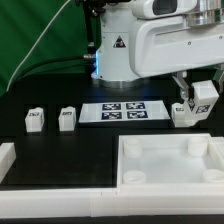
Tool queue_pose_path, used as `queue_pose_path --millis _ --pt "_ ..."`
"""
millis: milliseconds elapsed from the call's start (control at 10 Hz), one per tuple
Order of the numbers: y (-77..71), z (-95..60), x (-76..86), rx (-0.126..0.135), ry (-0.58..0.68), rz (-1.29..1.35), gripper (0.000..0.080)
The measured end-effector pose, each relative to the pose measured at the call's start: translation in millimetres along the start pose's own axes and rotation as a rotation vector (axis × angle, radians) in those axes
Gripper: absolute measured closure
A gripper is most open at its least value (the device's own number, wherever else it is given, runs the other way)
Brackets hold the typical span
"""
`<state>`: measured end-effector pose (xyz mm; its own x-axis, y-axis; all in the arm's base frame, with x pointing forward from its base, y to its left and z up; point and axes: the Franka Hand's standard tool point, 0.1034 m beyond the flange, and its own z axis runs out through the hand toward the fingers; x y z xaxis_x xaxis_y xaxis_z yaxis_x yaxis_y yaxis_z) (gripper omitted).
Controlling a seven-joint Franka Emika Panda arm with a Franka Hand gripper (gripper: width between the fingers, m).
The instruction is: Assemble one leg
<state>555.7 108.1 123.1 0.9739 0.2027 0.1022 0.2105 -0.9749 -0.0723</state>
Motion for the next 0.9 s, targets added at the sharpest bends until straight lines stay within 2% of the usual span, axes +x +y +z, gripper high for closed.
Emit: queue_pose_path --millis 100,200,500,600,700,900 --pt "0.0 0.3 -0.1 -0.001 0.004 -0.001 0.0506" --pt "2.0 -0.5 6.5 -0.009 0.075 -0.001 0.0506" --pt "8.8 2.4 4.4 -0.046 0.3 -0.011 0.0506" --pt "11.0 4.5 3.0 -0.048 0.295 -0.018 0.0506" --pt "19.6 1.4 12.5 -0.057 0.303 -0.043 0.0506" --pt "21.5 -2.9 42.4 -0.056 0.332 -0.053 0.0506"
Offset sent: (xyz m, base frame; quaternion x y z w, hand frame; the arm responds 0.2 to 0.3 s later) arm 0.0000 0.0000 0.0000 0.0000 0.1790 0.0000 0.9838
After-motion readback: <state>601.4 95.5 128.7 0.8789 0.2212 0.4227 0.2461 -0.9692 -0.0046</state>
